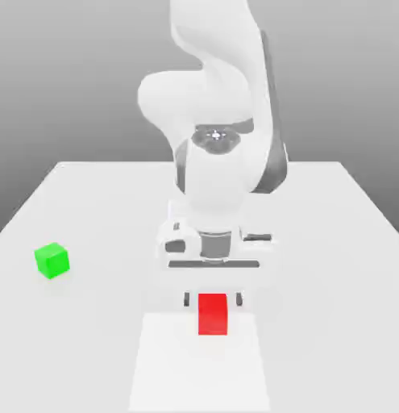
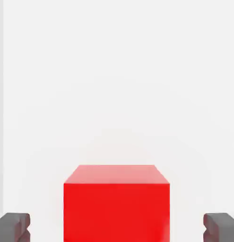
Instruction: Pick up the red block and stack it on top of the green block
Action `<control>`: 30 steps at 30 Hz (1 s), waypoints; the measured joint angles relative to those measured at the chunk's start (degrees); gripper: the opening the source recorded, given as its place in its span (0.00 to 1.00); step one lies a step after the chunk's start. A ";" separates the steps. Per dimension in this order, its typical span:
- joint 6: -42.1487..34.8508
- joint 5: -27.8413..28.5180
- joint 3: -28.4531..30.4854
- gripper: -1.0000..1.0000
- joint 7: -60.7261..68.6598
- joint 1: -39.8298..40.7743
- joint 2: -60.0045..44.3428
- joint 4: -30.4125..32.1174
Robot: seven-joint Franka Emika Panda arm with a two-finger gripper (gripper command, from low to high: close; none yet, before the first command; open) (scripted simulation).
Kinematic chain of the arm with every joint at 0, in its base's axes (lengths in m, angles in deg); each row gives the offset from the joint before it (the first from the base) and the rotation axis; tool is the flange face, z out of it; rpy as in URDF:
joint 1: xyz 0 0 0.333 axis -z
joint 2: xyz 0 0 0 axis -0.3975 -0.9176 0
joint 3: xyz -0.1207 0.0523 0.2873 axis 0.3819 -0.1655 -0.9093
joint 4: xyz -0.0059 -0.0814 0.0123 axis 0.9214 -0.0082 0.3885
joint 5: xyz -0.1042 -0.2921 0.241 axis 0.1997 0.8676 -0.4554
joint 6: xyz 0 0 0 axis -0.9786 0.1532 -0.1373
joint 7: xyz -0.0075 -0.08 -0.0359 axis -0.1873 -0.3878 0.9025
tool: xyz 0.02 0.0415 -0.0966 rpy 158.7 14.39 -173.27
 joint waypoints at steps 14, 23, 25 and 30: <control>-10.83 -1.83 -0.74 0.00 1.28 0.18 12.61 1.79; -17.82 4.81 12.95 0.00 8.68 16.16 19.27 0.85; -18.91 6.62 16.59 0.00 10.68 20.55 20.13 0.49; -21.55 11.00 25.62 0.00 15.79 31.62 22.11 -0.41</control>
